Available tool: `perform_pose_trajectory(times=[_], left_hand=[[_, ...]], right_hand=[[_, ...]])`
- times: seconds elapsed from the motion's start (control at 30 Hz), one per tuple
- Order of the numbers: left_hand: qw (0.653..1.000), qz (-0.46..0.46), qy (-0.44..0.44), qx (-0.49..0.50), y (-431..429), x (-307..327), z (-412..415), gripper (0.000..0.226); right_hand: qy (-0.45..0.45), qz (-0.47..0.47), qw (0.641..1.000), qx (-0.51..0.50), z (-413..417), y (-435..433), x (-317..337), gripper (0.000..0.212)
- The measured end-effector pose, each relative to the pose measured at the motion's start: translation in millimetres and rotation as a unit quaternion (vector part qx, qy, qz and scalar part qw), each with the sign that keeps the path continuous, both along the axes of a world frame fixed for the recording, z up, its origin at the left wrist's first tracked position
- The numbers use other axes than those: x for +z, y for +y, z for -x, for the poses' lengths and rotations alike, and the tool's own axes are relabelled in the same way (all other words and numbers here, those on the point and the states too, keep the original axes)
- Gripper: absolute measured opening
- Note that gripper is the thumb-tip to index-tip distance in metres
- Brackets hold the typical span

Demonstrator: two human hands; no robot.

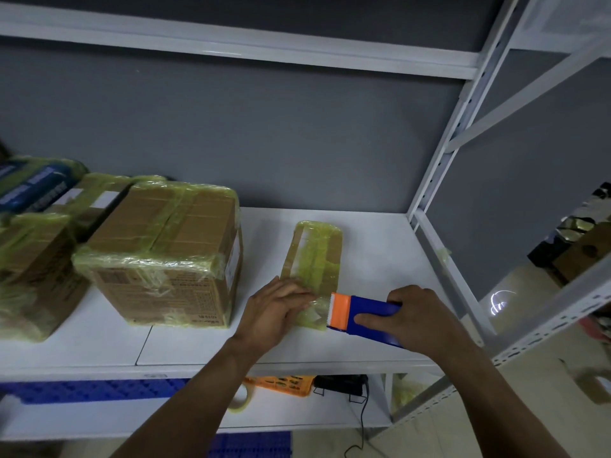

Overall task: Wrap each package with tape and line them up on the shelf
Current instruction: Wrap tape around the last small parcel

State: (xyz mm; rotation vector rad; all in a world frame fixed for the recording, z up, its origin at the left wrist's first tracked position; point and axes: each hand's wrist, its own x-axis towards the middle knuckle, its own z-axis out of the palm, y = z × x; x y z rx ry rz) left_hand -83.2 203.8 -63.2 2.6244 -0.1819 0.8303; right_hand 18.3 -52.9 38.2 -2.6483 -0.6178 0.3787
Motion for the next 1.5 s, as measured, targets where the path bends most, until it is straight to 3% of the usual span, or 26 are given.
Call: perform_pose_trajectory(times=[0.37, 0.5, 0.67, 0.83, 1.07, 1.23, 1.37, 1.5], left_hand=[[0.999, 0.017, 0.019, -0.026, 12.8, -24.7, 14.9, 0.028], [0.999, -0.023, 0.045, -0.021, 6.6, -23.9, 15.9, 0.066], [1.000, 0.015, 0.022, 0.006, -5.3, -22.2, 14.8, 0.034], [1.000, 0.012, 0.007, 0.019, -1.0, -19.0, 2.2, 0.024], [1.000, 0.002, 0.019, 0.021, 15.2, -19.8, -0.7, 0.029], [1.000, -0.027, 0.007, -0.006, 6.5, -23.9, -2.8, 0.019], [0.999, -0.043, 0.008, -0.012, 4.0, -28.4, -0.7, 0.050], [0.999, -0.017, 0.025, -0.011, 3.3, -26.0, -2.7, 0.031]], right_hand=[[0.003, 0.019, 1.000, 0.023, 5.0, 9.8, -6.6, 0.055], [0.009, 0.028, 0.999, 0.026, 2.8, 14.2, -10.3, 0.055], [0.013, 0.021, 0.999, 0.022, 1.1, 12.9, -14.4, 0.054], [0.023, 0.005, 0.999, 0.025, 4.3, 10.3, -14.1, 0.051], [0.011, 0.001, 1.000, 0.016, 5.0, -2.6, -9.6, 0.049], [0.003, 0.009, 1.000, 0.007, 3.7, -7.1, -12.4, 0.048], [-0.005, 0.003, 1.000, -0.002, 1.1, -1.3, -19.9, 0.050], [0.004, 0.006, 1.000, -0.001, -4.2, 3.8, -24.1, 0.052]])
